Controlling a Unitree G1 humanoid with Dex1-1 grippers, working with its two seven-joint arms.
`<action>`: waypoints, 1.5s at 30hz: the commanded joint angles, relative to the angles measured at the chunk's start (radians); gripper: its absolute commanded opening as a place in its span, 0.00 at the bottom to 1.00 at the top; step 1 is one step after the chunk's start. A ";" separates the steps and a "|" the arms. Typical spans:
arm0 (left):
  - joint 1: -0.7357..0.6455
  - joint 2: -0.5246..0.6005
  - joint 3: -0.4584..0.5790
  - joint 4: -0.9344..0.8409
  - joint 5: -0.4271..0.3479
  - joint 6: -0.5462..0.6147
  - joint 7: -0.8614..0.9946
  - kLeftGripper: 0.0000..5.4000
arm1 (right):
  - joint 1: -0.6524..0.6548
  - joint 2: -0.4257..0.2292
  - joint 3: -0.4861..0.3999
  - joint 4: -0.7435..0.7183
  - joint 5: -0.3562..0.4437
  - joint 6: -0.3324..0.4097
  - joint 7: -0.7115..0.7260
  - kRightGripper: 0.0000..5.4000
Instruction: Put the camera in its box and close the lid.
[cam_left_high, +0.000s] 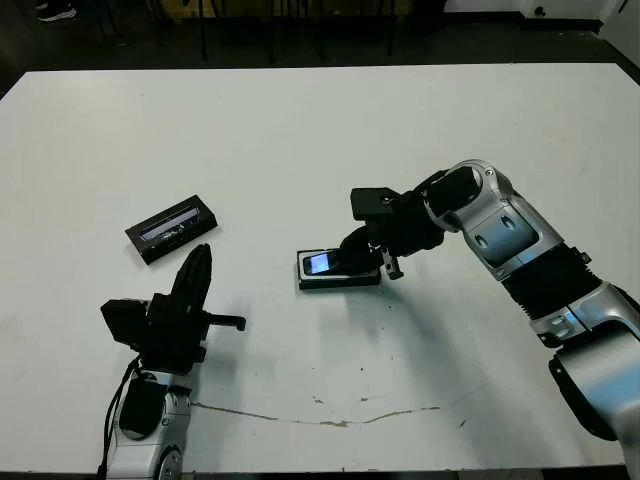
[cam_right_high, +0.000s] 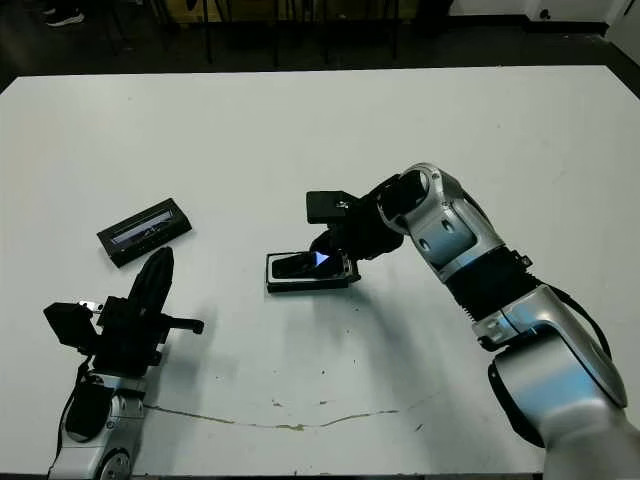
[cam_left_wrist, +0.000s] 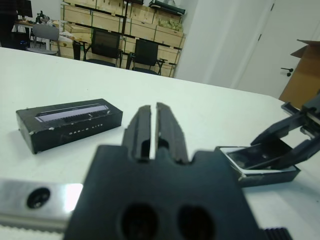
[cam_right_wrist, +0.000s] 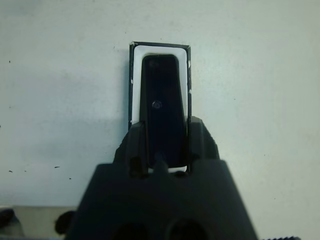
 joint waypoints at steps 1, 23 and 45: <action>0.029 -0.002 0.001 0.002 0.001 0.021 0.007 0.00 | 0.012 0.011 0.012 0.016 -0.001 0.018 0.011 0.13; 0.014 0.005 0.005 0.008 0.019 0.012 0.006 0.00 | -0.075 -0.136 -0.275 0.048 0.167 -0.036 0.082 0.84; -0.069 0.193 0.157 -0.141 0.039 0.041 -0.051 0.00 | 0.760 -0.017 -0.673 -0.683 0.357 0.058 -0.651 0.61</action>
